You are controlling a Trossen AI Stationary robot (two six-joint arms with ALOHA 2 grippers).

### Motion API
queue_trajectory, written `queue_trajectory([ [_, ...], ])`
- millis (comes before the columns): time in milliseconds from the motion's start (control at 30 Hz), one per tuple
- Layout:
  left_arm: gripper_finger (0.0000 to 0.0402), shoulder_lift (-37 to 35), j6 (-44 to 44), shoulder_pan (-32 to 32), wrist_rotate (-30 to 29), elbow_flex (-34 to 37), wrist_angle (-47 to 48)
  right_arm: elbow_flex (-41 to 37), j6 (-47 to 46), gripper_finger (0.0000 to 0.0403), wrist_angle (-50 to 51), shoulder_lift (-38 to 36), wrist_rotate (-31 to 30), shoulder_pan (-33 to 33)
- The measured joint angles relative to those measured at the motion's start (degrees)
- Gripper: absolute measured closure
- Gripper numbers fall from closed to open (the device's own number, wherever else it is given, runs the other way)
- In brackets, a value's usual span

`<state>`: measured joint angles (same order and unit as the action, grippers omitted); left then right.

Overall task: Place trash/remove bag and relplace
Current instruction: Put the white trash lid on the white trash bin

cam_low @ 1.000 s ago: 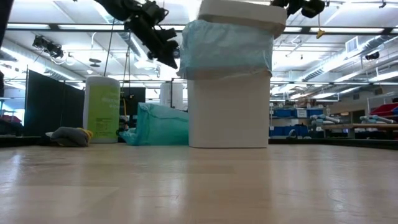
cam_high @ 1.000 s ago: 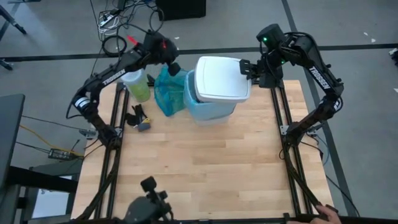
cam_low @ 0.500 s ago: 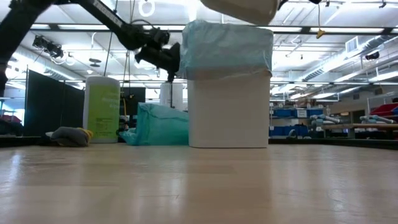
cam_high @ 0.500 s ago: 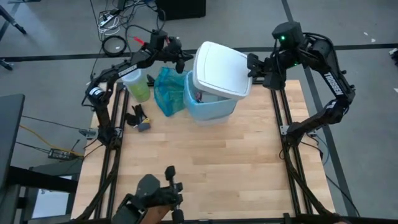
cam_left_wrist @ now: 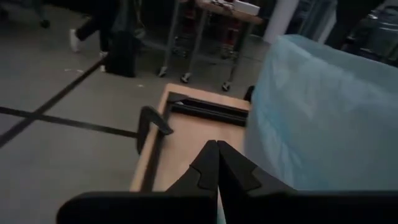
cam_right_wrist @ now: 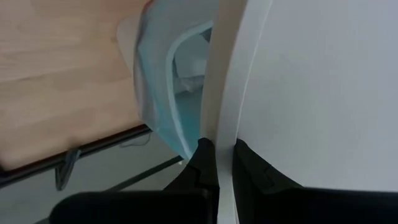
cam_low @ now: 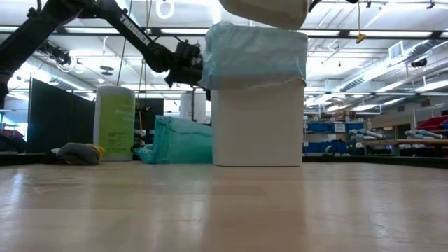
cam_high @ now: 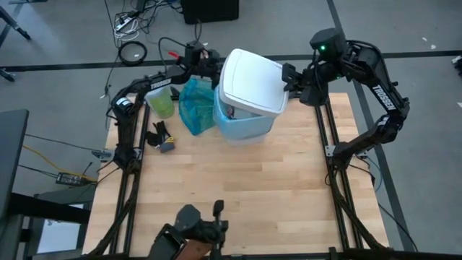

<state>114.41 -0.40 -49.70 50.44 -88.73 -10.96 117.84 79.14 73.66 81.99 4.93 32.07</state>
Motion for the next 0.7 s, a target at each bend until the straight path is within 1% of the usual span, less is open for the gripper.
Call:
queue_trajectory([
  [133,0.0394,0.51,-0.09,0.94,3.01,0.00,-1.59,0.00,-0.07,0.0386,0.57,0.01,0.02,-0.10],
  [300,0.0394,0.46,-0.26,2.42,5.72,0.00,-1.14,0.00,-0.05,0.0386,0.57,0.01,0.00,-0.63],
  [533,0.0394,0.82,1.21,4.84,5.92,0.00,-0.80,0.00,0.34,0.0386,0.49,0.01,-0.24,-0.63],
  [700,0.0394,3.79,-2.21,6.67,6.29,0.01,-1.02,0.00,0.48,0.0386,0.11,-0.14,-2.84,-0.63],
])
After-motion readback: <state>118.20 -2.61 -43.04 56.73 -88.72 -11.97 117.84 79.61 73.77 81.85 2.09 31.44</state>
